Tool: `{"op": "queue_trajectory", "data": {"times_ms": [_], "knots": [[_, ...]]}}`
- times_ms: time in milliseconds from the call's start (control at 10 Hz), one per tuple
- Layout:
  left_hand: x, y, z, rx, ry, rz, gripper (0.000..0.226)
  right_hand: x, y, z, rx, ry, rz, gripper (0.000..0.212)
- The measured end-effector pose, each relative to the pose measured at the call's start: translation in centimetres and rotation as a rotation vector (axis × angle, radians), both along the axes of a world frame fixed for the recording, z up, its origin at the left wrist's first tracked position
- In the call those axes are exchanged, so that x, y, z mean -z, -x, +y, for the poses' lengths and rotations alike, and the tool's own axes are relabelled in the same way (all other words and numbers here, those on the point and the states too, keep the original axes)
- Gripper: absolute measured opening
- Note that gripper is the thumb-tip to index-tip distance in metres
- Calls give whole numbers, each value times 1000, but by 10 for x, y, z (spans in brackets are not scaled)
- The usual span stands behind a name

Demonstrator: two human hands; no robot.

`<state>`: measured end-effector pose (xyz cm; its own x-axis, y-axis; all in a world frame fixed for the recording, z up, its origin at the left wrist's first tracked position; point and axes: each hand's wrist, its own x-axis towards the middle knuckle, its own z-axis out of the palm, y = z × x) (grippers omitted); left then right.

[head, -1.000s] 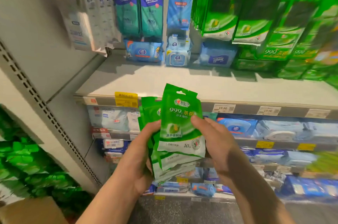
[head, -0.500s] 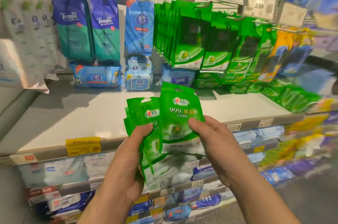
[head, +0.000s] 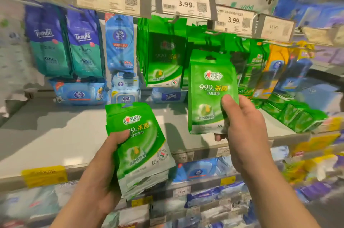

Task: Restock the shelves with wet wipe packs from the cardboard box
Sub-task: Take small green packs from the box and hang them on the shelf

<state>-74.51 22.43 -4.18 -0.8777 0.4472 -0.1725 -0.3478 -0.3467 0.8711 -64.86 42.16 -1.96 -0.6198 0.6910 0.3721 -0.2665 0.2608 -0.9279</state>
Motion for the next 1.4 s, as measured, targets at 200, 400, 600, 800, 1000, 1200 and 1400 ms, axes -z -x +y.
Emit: {"op": "queue_trajectory", "data": {"times_ms": [200,400,600,800,1000,1200,1400], "knots": [[2,-8,32,-99,18,-8,35,-24,10,35,-159,-94,148,20],[-7,-28,51,-125,-110,35,32,-34,30,64,-210,-38,119,16],[-10,-29,75,-344,-4,-95,54,-20,41,77,-255,-63,64,24],[-12,-27,73,-346,-97,-172,43,1,53,79,-284,-17,33,41],[-22,-29,69,-269,-92,-158,69,7,70,74,-193,-73,6,33],[-13,-16,54,-228,68,80,47,10,78,73,-151,-35,-69,33],[-3,-29,47,-58,-164,-217,65,18,75,71,-161,122,-109,35]]}}
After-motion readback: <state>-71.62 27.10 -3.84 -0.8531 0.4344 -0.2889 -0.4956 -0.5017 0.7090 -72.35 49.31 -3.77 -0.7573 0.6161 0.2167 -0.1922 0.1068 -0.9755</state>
